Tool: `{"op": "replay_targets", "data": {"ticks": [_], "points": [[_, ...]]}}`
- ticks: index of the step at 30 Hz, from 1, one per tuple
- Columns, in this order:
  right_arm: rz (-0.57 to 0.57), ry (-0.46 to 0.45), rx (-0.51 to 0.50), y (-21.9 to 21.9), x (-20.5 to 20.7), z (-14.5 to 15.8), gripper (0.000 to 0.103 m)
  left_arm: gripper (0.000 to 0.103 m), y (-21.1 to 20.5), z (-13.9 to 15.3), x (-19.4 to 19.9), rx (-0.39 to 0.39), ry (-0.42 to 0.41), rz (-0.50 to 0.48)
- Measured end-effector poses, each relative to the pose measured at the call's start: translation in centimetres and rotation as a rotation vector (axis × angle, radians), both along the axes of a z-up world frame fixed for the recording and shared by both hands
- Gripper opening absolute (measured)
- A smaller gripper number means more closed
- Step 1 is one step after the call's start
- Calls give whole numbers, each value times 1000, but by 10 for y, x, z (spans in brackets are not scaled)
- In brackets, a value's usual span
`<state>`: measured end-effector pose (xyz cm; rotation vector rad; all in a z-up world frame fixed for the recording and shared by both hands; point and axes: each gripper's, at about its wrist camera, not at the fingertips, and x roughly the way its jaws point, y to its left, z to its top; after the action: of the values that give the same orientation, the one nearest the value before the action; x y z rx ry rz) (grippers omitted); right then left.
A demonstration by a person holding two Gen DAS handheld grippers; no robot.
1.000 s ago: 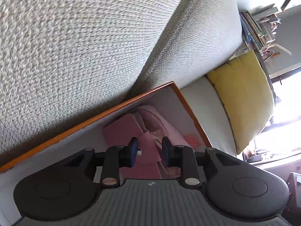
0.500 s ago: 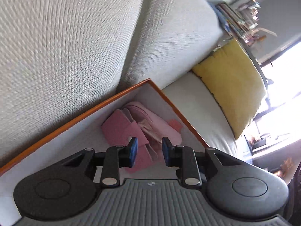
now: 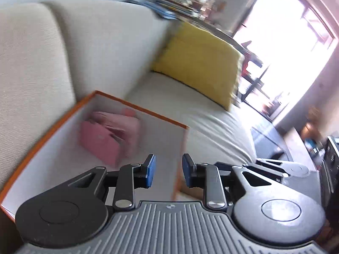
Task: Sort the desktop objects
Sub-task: 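Withdraw both tools from the box back toward the sofa items, then grasp the PHOTO CARD box with the right tool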
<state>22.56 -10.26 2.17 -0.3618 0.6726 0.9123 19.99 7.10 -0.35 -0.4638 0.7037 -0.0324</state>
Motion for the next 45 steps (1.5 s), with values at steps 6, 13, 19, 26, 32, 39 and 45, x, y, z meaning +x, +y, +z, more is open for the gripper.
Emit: {"op": "replay_targets", "data": {"ticks": [6, 13, 19, 26, 32, 39, 45], "points": [[-176, 45, 42, -58, -18, -17, 40, 31, -50, 12, -25, 64, -35, -189], [-407, 107, 58, -135, -49, -43, 40, 31, -100, -3, -43, 114, -5, -331], [-468, 189, -16, -164, -72, -83, 40, 31, -133, -39, -36, 135, 94, -421], [-391, 170, -164, -148, -87, -128, 47, 31, -157, -79, -48, 203, 209, -497], [-269, 152, -298, -130, -84, -140, 49, 31, -163, -90, -54, 241, 276, -559], [-269, 69, -389, -123, -81, -152, 51, 34, -175, -101, -64, 354, 252, -628], [-283, 158, -300, -148, -67, -125, 29, 40, -182, -105, -66, 359, 282, -736]]}}
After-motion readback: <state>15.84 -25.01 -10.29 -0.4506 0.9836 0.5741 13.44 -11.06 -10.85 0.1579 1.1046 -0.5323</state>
